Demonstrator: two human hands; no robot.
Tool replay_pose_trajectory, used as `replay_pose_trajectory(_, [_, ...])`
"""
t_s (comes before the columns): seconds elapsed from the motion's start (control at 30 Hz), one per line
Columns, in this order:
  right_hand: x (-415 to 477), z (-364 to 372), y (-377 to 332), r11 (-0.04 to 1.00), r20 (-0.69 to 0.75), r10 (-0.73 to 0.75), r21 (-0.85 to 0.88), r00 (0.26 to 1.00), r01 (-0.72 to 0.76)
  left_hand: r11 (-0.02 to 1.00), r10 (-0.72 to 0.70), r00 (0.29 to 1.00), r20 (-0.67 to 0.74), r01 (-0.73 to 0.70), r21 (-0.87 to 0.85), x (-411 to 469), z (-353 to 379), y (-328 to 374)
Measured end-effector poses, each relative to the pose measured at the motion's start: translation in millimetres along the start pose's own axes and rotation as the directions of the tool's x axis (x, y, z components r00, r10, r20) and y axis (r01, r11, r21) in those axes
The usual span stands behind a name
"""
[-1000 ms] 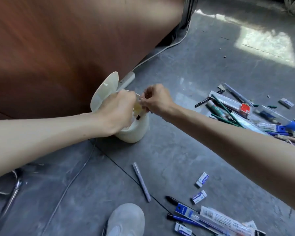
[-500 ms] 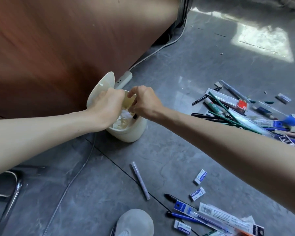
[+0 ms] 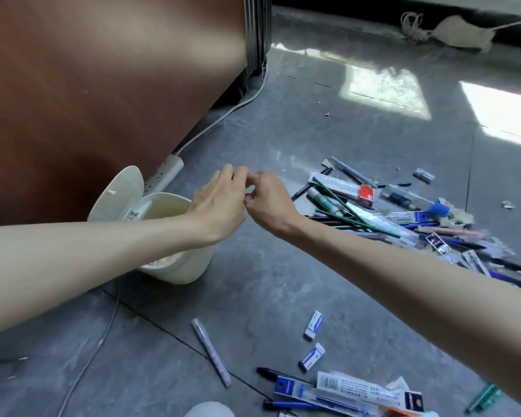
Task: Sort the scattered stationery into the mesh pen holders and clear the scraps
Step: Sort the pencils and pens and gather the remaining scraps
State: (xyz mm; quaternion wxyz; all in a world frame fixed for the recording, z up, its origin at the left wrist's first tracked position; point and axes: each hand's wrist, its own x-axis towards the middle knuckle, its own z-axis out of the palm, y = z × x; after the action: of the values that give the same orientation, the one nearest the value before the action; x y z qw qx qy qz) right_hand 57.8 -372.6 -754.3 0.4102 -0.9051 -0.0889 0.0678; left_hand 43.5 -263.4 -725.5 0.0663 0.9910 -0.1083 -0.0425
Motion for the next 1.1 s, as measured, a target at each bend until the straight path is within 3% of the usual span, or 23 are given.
replay_pose_trajectory(0.1, [-14.5,-28.7,48.1,0.974,-0.042,0.157,-0.158,0.987,-0.161,0.995,0.093,0.979,0.181,-0.098,0.018,21.7,22.6,32.8])
replay_pose_trajectory(0.23, [-44.6,-62.7,115.1,0.894,-0.090,0.335,-0.285,0.938,-0.347,0.951,0.288,0.906,0.310,-0.308,0.016,49.9,56.5,78.3])
replay_pose_trajectory(0.4, [-68.4,-95.2,177.6,0.796,-0.143,0.460,-0.369,0.876,-0.479,0.880,0.438,0.852,0.286,-0.472,0.057,100.3,91.1,116.2])
replay_pose_trajectory(0.5, [-69.0,-103.0,199.2,0.789,-0.175,0.427,-0.407,0.887,-0.460,0.863,0.473,0.865,0.168,-0.493,0.107,127.7,105.4,118.9])
replay_pose_trajectory(0.63, [-65.0,-101.4,211.6,0.784,-0.142,0.436,-0.426,0.889,-0.453,0.866,0.473,0.870,0.143,-0.489,0.110,139.8,123.1,105.2])
replay_pose_trajectory(0.8, [-60.8,-105.3,212.3,0.728,-0.111,0.399,-0.566,0.910,-0.388,0.771,0.618,0.786,-0.013,-0.602,0.206,120.9,134.7,81.6])
replay_pose_trajectory(1.03, [-60.0,-104.1,207.9,0.799,-0.115,0.394,-0.448,0.912,-0.402,0.796,0.595,0.802,0.051,-0.597,0.097,92.3,138.1,68.3])
replay_pose_trajectory(1.1, [-67.7,-98.8,207.4,0.821,-0.091,0.374,-0.430,0.923,-0.375,0.798,0.593,0.795,0.129,-0.601,0.034,88.1,135.2,69.9])
